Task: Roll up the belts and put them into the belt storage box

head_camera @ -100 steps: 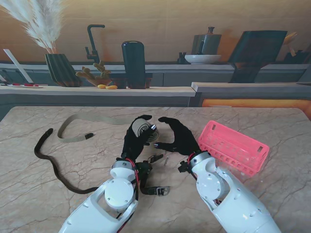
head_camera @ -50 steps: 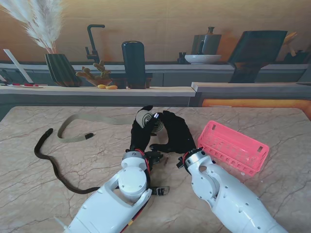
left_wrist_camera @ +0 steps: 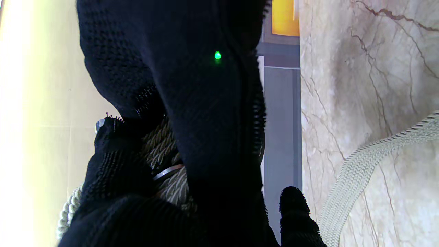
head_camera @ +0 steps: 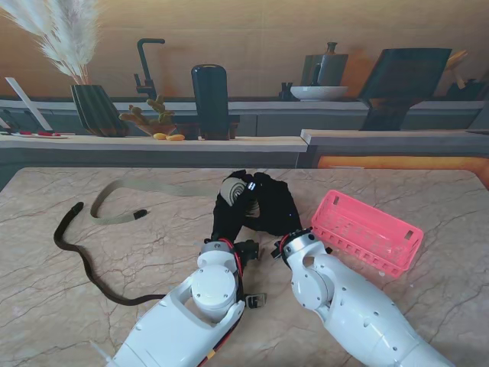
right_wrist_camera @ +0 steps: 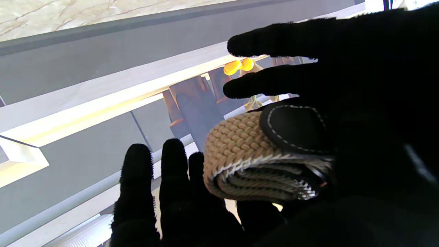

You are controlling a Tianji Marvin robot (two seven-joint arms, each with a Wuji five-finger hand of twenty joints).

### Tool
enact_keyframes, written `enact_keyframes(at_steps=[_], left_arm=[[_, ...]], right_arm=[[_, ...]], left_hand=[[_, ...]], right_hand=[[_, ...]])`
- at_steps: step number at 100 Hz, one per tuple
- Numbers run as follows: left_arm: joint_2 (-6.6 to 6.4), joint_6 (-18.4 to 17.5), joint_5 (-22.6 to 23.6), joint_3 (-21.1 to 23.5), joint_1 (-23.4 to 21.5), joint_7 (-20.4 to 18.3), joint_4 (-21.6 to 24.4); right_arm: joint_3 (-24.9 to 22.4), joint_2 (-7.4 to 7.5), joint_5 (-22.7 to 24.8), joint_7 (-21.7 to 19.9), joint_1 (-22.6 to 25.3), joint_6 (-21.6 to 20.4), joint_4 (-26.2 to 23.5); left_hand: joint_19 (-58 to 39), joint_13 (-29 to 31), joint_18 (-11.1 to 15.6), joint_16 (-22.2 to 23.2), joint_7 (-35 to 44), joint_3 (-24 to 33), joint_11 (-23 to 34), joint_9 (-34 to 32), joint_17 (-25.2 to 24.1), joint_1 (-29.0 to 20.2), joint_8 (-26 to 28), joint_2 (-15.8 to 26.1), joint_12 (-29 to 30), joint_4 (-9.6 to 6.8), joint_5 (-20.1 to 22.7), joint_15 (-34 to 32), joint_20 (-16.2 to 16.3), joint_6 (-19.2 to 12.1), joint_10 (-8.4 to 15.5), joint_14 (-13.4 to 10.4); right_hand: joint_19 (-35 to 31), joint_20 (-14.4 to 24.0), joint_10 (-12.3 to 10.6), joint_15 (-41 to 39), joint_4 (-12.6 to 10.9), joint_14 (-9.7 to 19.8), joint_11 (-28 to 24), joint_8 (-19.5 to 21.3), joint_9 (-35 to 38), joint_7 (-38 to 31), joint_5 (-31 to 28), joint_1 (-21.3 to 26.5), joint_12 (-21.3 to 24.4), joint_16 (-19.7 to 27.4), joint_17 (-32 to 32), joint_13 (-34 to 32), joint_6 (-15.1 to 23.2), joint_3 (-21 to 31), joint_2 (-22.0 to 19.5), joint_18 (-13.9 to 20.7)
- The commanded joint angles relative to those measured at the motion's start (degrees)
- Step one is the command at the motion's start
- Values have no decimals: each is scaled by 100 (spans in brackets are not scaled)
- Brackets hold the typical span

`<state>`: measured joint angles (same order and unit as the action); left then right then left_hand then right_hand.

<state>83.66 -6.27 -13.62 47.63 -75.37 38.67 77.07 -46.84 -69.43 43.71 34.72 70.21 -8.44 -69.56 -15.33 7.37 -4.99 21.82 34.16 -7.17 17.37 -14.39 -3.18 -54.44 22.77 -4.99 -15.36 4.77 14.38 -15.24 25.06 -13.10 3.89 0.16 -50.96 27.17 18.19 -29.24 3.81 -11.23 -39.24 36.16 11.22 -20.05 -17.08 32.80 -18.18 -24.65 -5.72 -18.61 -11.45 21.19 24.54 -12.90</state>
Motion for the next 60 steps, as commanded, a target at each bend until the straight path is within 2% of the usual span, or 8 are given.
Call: enact_keyframes(at_steps=[1,8,18,20,30,43,53,60], left_arm=[[62,23,-18,-43,-58,-44,55],[61,29,-19,-42,-62,-47,58],[56,35,-51,-35,-90,-47,99],[54,33,-61,-34,-97,-50,111],[37,32,-170,-28,-155,-92,210],[17,83,-384,-12,-247,-144,366],[1,231,-367,-10,-268,-182,394],[-14,335,-303,-10,-273,-214,393]], right_arm=[[0,-43,66,106,-21,-58,-15],[-16,-50,64,154,-4,-88,-15],[-42,-61,52,204,17,-109,-21],[-49,-68,38,209,21,-107,-23],[-72,-112,-73,251,29,-82,-20],[-106,-167,-210,304,47,-41,-33],[-156,-179,-271,291,82,22,-92],[-203,-164,-252,272,102,69,-139]], left_hand=[[95,-105,255,82,203,319,-133,167,-3,-59,14,1467,-3,112,349,46,137,-488,293,-248],[88,-105,247,88,205,317,-127,167,2,-56,7,1469,-8,112,342,41,158,-477,290,-244],[68,-95,243,105,219,319,-111,159,10,-64,3,1457,-17,110,355,16,196,-471,288,-233],[62,-94,239,108,223,318,-101,151,12,-62,2,1455,-22,110,360,11,204,-470,286,-231],[18,-89,214,125,240,313,-53,149,28,-44,3,1453,-46,108,396,-24,247,-432,270,-202],[-57,-98,161,147,234,318,-31,160,37,-12,-1,1366,-57,76,414,-62,300,-307,225,-127],[-292,-120,56,225,36,502,-87,201,12,181,-40,840,-48,-149,306,-161,404,89,-36,47],[-285,-132,11,225,-144,594,-191,240,6,428,-32,711,-13,-293,177,-170,321,515,-245,144]], right_hand=[[-520,-74,-61,-429,-287,156,-373,57,324,-392,-352,618,-166,-264,-138,-394,313,-93,-787,92],[-837,-32,-174,-826,-312,216,-604,25,745,-781,-576,910,-285,-465,-339,-742,446,-8,-1003,138],[-1208,33,-298,-1281,-246,271,-779,-185,1332,-1472,-857,824,-419,-691,-631,-1174,618,752,-980,175],[-1279,56,-330,-1371,-135,285,-821,-572,1512,-1801,-907,829,-460,-741,-727,-1314,679,932,-886,185],[-1592,226,-481,-1942,112,376,-1109,-1490,2280,-3230,-1031,1176,-598,-1037,-1143,-1920,1044,1110,-627,193],[-1873,360,-662,-2468,152,486,-1349,-1755,3180,-3899,-1541,1470,-678,-1290,-1651,-2644,1427,1281,-729,234],[-1970,439,-656,-2619,287,442,-1328,-1878,3556,-4052,-1862,1529,-605,-1422,-1830,-2912,1452,1775,-646,211],[-2002,456,-595,-2636,305,395,-1344,-1894,3624,-4049,-1917,1570,-589,-1436,-1894,-2980,1322,1879,-648,184]])
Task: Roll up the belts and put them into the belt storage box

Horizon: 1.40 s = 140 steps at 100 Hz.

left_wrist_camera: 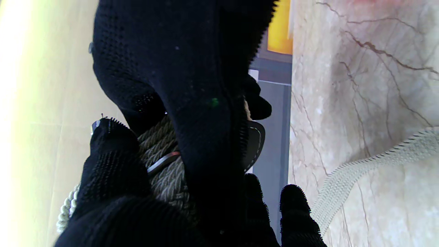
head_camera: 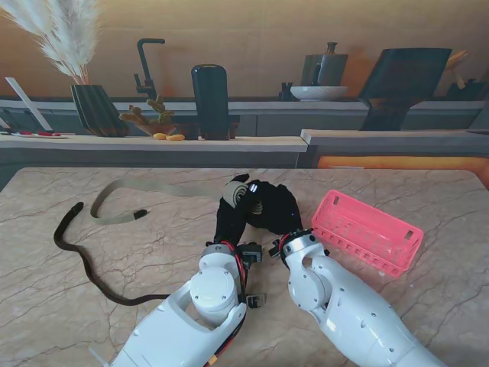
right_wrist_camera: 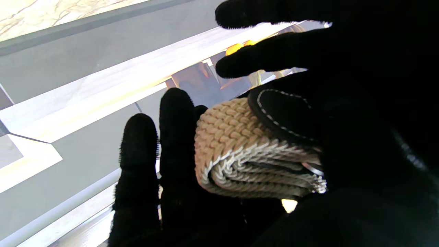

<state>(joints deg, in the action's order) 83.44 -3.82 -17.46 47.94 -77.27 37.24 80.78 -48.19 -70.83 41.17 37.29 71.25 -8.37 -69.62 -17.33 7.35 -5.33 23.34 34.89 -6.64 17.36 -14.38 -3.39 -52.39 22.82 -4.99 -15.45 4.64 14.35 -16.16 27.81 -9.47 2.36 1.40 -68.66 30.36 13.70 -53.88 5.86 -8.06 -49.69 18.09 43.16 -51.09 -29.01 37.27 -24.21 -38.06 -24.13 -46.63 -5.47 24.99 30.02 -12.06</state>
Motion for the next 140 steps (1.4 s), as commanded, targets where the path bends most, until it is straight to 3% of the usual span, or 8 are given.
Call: enact_keyframes(at_steps=[1,30,49,74,92,105,117,140], left_arm=[[7,98,96,-42,-83,-73,20],[-61,160,779,-74,-41,-110,-131],[-170,89,1180,-55,-92,-204,-90],[-377,-17,1613,182,-313,-297,198],[-567,-65,1910,468,-530,-458,460],[-712,-123,2227,694,-687,-583,615],[-826,-169,2486,903,-824,-688,728],[-945,-220,2783,1176,-1016,-780,818]], right_arm=[[-75,-22,6,13,2,69,-140],[-453,77,92,-163,176,275,-488],[-846,213,220,-531,371,409,-831],[-1623,522,475,-1716,709,482,-1412],[-2187,780,974,-2764,890,540,-1774],[-2513,919,1340,-3390,958,589,-1936],[-2717,1001,1577,-3814,970,655,-1972],[-2597,1059,1821,-4431,852,1674,-1829]], left_hand=[[-83,-131,39,72,-242,515,-200,254,27,261,-42,648,-2,-278,127,-76,40,207,-116,37],[-129,-187,-231,39,-552,614,-511,363,12,970,-108,-529,36,-433,-378,10,-89,793,-582,387],[-192,-191,-323,36,-653,664,-592,392,12,1130,-156,-696,19,-455,-438,18,-103,828,-657,468],[-283,-184,-328,40,-702,746,-620,393,19,1195,-177,-633,-13,-457,-437,-17,-119,809,-666,486],[-337,-176,-324,38,-711,785,-614,381,19,1196,-178,-586,-27,-448,-396,-37,-138,812,-665,477],[-384,-174,-325,37,-717,800,-598,373,26,1199,-176,-564,-38,-441,-352,-54,-146,814,-670,480],[-435,-170,-331,36,-732,809,-579,368,28,1194,-172,-550,-46,-436,-322,-74,-154,814,-678,473],[-542,-140,-344,34,-712,817,-508,339,41,1189,-137,-516,-74,-428,-170,-117,-171,837,-684,480]], right_hand=[[-235,139,-143,-174,106,68,-299,-91,439,-942,-734,1123,17,-96,-56,-185,710,1507,-1197,98],[-268,175,-114,-185,197,-39,-301,-121,520,-917,-847,1154,17,-129,-68,-225,613,1512,-1342,42],[-232,225,-106,-168,89,-98,-217,-136,534,-773,-973,1158,5,-188,28,-147,759,1156,-1464,6],[-276,845,162,-1463,79,57,-1051,-76,-1046,-422,-1568,966,-1217,-1410,958,1238,1192,1170,-1000,212],[-564,1356,136,-2133,169,198,-1376,-95,-605,-399,-1828,757,-1822,-2042,727,884,1096,1462,-785,273],[-1219,1854,296,-2741,110,383,-1873,-50,-134,-468,-2051,588,-2293,-2577,157,187,850,1449,-788,319],[-1553,1976,431,-3012,87,483,-2049,-22,162,-487,-2171,527,-2414,-2755,-292,-243,772,1585,-696,309],[-1679,1980,627,-3002,102,208,-1981,-15,173,-459,-2230,610,-2371,-2732,-175,-234,531,1732,-608,154]])
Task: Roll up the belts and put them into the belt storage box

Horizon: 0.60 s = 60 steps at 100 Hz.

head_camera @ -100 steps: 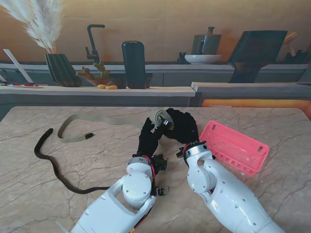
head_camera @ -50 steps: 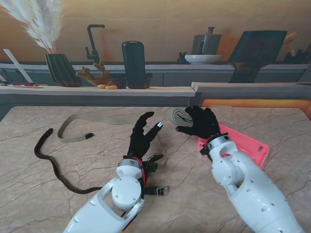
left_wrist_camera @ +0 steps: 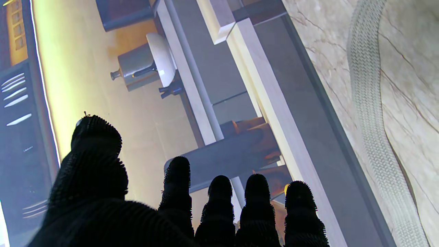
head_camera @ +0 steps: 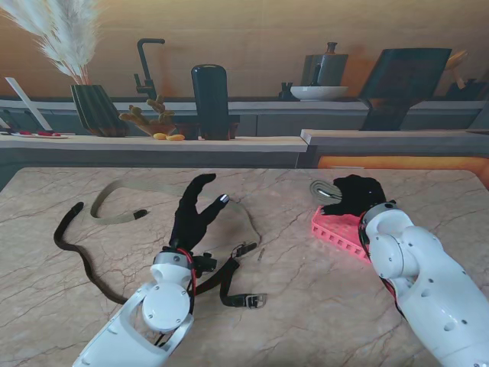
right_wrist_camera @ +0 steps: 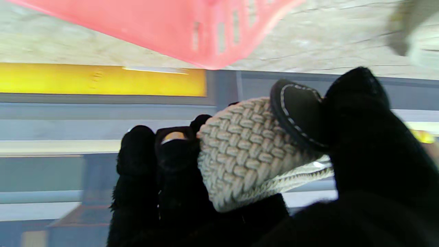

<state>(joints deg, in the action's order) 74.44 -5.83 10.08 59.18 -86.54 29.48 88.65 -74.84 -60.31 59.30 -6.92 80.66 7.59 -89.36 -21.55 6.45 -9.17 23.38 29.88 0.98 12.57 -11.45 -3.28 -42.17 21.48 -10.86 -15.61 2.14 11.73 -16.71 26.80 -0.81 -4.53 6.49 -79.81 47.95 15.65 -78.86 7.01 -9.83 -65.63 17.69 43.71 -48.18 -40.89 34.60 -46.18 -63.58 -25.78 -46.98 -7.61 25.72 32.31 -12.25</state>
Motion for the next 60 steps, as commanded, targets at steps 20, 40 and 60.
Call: enact_keyframes(at_steps=[20,40,60], left_arm=[[-54,26,54,138,-158,19,21],[-59,62,53,147,-162,0,32],[-54,89,31,133,-160,-3,40]], right_arm=[[518,-6,14,45,-421,832,741],[841,-37,-179,166,-639,1328,1179],[1014,-57,-326,234,-717,1567,1414]], left_hand=[[-366,-12,31,20,-219,46,63,35,35,146,33,97,-82,-168,201,-77,-39,-12,-1,-26],[-598,15,9,18,-218,37,104,26,43,134,67,121,-81,-166,264,-89,-42,-2,-2,-14],[-748,36,-7,21,-213,26,140,19,34,124,90,122,-84,-165,300,-103,-71,4,-5,-3]], right_hand=[[-835,247,529,-610,-40,300,-448,88,301,-731,-1003,849,-136,-134,-192,-424,772,1645,-885,119],[-1060,238,618,-730,-74,255,-512,153,378,-721,-991,885,-99,-80,-321,-555,736,1614,-895,87],[-1072,202,638,-713,-79,205,-499,153,358,-707,-991,905,-69,-39,-277,-522,709,1616,-880,63]])
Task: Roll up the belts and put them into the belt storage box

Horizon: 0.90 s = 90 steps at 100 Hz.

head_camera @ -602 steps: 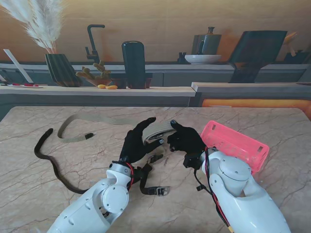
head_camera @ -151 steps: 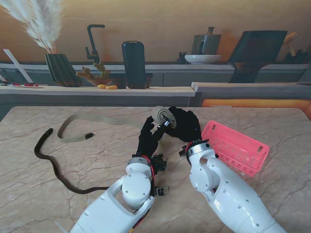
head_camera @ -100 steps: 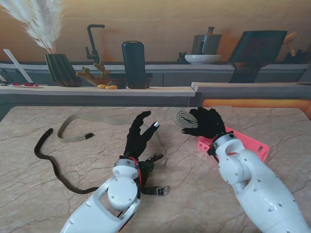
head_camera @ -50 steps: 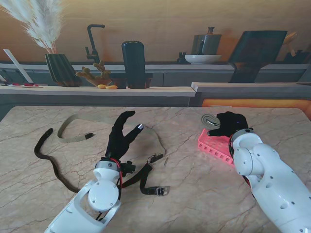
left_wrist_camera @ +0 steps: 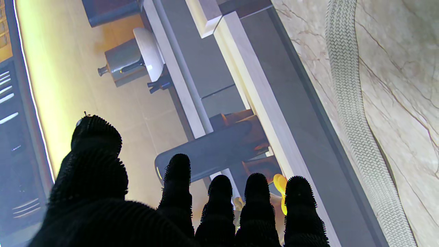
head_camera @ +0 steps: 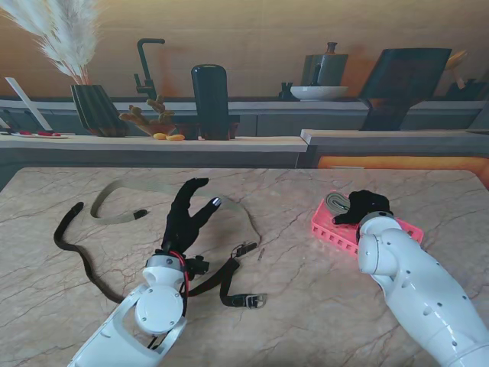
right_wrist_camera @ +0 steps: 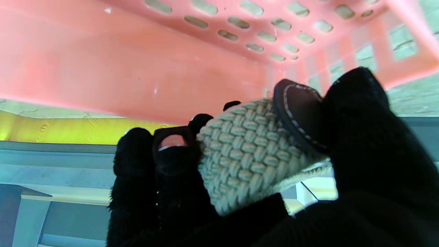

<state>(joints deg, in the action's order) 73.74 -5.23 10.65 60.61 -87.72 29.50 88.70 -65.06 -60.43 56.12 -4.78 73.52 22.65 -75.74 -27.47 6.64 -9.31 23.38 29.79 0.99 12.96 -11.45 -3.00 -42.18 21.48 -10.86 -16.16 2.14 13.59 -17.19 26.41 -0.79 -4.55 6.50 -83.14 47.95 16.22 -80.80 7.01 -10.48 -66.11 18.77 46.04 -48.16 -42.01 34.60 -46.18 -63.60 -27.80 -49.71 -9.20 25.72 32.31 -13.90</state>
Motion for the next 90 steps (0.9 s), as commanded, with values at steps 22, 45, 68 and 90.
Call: enact_keyframes(at_steps=[22,45,68,90], left_arm=[[19,45,-34,-18,-34,-2,31],[22,87,-57,-25,-33,-11,39],[29,123,-90,-27,-28,-9,43],[36,163,-111,-36,-22,-4,47]], right_arm=[[132,-65,-145,105,-16,249,248],[159,-41,-380,-72,-26,53,420],[-73,42,-560,-514,90,-445,480],[-373,205,-234,-1094,241,-1276,464]], left_hand=[[-290,34,-7,24,-197,27,139,15,-9,99,111,145,-34,-165,144,-71,-76,21,-12,2],[-375,49,-16,26,-188,19,165,8,-16,86,128,167,-37,-161,172,-82,-116,22,-10,0],[-446,60,-19,27,-180,2,186,5,-23,89,142,185,-38,-160,198,-86,-150,25,-14,2],[-486,76,-30,29,-163,-8,208,-1,-27,86,159,197,-43,-160,238,-91,-175,36,-20,5]], right_hand=[[-726,165,588,-504,-82,220,-444,42,121,-704,-876,907,-44,5,-35,-234,852,1629,-873,202],[-586,88,535,-408,-59,221,-344,56,50,-701,-823,937,30,71,96,-84,941,1570,-919,206],[-213,45,382,-200,-6,230,-178,175,-151,-660,-672,999,83,84,388,254,1383,1243,-1084,266],[359,242,184,138,16,353,118,474,-482,-472,-429,1117,18,-16,692,694,2105,484,-1473,438]])
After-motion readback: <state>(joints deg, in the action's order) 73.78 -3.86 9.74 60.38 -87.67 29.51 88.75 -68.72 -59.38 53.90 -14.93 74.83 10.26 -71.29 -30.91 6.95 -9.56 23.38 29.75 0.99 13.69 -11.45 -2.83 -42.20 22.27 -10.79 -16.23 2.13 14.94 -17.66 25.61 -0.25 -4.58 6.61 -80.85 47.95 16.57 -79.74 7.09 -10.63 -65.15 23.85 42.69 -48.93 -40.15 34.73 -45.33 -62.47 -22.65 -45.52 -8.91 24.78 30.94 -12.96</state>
